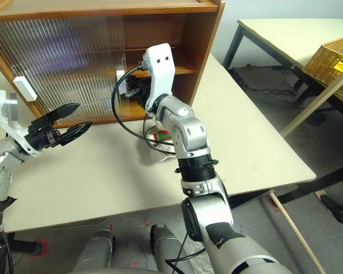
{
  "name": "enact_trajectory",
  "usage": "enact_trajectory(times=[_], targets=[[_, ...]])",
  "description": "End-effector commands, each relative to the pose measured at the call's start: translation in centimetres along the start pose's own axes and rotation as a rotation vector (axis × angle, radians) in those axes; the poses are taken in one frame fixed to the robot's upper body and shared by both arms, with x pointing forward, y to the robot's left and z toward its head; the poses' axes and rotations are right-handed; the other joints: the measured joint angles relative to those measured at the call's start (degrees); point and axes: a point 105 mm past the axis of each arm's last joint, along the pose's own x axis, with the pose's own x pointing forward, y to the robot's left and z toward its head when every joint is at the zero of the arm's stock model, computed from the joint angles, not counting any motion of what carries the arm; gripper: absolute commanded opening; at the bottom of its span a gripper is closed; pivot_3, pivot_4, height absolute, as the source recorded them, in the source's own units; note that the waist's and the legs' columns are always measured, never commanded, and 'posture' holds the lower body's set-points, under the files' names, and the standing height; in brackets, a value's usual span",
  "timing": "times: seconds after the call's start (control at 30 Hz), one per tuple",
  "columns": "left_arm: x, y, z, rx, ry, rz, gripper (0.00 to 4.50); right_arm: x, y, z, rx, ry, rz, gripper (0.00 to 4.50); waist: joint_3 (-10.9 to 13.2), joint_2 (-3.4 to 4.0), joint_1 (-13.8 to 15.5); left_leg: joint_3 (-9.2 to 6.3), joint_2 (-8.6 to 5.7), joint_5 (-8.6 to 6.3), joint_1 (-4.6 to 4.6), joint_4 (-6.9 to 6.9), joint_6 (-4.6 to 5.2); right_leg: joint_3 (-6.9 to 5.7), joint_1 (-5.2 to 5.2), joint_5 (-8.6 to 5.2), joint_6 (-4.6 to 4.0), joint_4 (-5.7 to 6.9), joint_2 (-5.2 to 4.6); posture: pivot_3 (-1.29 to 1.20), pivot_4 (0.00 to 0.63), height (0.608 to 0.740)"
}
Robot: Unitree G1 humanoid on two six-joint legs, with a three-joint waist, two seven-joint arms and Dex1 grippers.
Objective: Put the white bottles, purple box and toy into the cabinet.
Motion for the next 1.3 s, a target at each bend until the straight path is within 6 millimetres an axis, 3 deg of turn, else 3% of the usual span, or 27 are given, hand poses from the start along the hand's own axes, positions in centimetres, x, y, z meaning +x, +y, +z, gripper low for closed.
enact_trajectory(times=[0.03,0.33,0.57,0.73,0.93,1.03,1.13,1.3], targets=[[0.5,-0.4,0.1,0.006,0.006,-0.021,4.50,0.1,0.6,-0.1,-0.006,0.005,0.023,0.02,0.0,0.00,0.0,0.00,0.00,0.01,0.00,0.01,-0.01,0.00,0.00,0.00,0.00,0.01,0.00,0.11,0.100,0.740],[0.9,-0.3,0.2,0.009,0.004,-0.034,4.50,-0.2,-0.1,-0.2,-0.022,0.004,-0.005,0.02,0.0,-0.01,0.0,0.01,0.00,0.06,0.01,0.11,-0.05,-0.04,0.00,0.03,-0.04,0.18,0.00,0.10,0.088,0.740],[1.3,-0.4,0.0,0.004,-0.001,-0.049,4.50,-2.7,-3.5,-0.6,-0.077,0.017,-0.111,0.02,-0.1,-0.03,0.1,0.01,-0.02,0.20,0.00,0.22,-0.25,-0.07,0.05,0.07,0.03,0.26,-0.03,0.09,0.090,0.740],[1.7,-0.6,-0.3,-0.005,0.001,-0.066,4.50,-4.6,-5.6,0.6,-0.132,0.013,-0.167,0.02,-0.1,-0.03,0.1,0.03,-0.02,0.34,0.01,0.24,-0.36,-0.05,0.06,0.05,0.30,0.26,-0.02,0.06,0.090,0.740],[1.8,-0.4,-0.2,-0.004,-0.001,-0.070,4.50,-6.5,-5.9,2.6,-0.168,0.025,-0.172,0.02,-0.1,-0.03,-0.1,0.03,-0.03,0.46,0.16,0.25,-0.27,-0.06,0.18,0.10,0.49,0.29,0.05,0.05,0.091,0.740],[1.8,-0.3,-0.3,-0.003,-0.001,-0.071,4.50,-7.3,-6.0,3.0,-0.171,0.057,-0.181,0.90,-0.1,-0.03,-0.2,0.04,-0.05,0.48,0.24,0.26,-0.25,-0.06,0.29,0.10,0.50,0.31,0.20,0.05,0.093,0.740],[1.9,-0.3,-0.3,-0.002,0.000,-0.075,4.50,-8.1,-5.7,3.1,-0.158,0.109,-0.183,2.08,-0.1,-0.03,-0.3,0.04,-0.05,0.48,0.47,0.26,-0.25,-0.06,0.51,0.09,0.51,0.26,0.23,0.05,0.096,0.740],[1.8,-0.2,-0.4,-0.003,0.001,-0.073,4.50,-9.7,-6.5,1.8,-0.167,0.320,-0.285,3.99,-0.1,-0.03,-0.4,0.02,-0.05,0.47,0.54,0.25,-0.27,-0.05,0.65,0.08,0.53,0.14,0.21,0.04,0.102,0.740]])
